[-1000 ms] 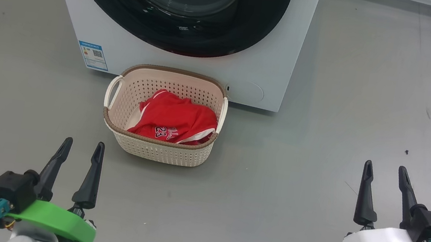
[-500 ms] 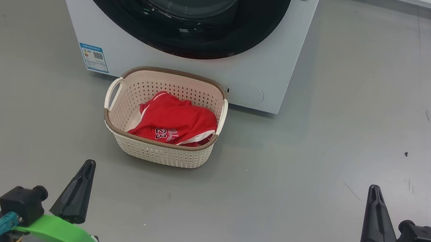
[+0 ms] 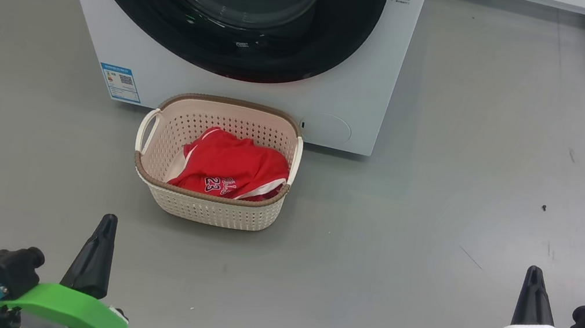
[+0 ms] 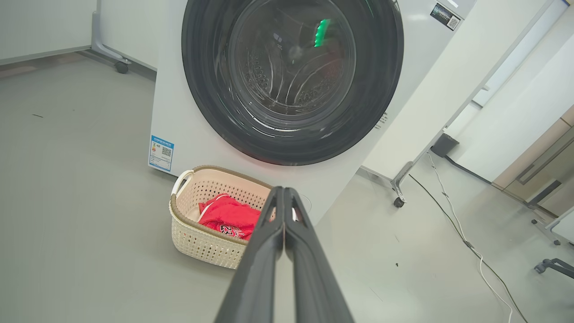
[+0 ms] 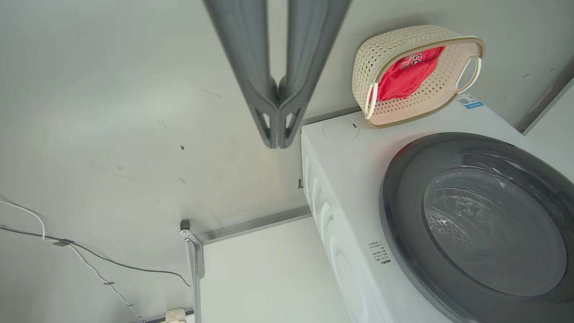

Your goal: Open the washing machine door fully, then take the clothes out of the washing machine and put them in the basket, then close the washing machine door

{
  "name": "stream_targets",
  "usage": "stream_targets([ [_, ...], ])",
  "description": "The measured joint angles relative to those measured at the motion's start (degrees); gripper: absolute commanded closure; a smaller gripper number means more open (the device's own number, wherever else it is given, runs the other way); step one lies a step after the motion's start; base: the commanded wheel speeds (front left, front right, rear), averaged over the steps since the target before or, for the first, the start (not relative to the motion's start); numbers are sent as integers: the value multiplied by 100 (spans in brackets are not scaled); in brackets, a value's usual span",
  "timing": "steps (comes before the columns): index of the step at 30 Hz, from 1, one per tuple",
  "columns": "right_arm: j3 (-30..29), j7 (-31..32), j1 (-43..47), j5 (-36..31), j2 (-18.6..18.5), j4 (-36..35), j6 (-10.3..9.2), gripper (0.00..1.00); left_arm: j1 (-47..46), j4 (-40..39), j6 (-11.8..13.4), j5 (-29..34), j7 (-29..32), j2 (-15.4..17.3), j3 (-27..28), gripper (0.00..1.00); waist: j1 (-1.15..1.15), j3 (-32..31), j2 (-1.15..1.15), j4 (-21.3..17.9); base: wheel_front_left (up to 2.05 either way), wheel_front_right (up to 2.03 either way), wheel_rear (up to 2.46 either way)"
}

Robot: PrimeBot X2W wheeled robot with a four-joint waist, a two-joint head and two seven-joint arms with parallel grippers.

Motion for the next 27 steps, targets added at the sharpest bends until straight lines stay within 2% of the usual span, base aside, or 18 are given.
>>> stream_targets([
  [27,-348,602,-92,2004,4,64,294,100,-1,-1,0,-1626,532,-25,443,100,0,-78,0,-155,0,0,0],
])
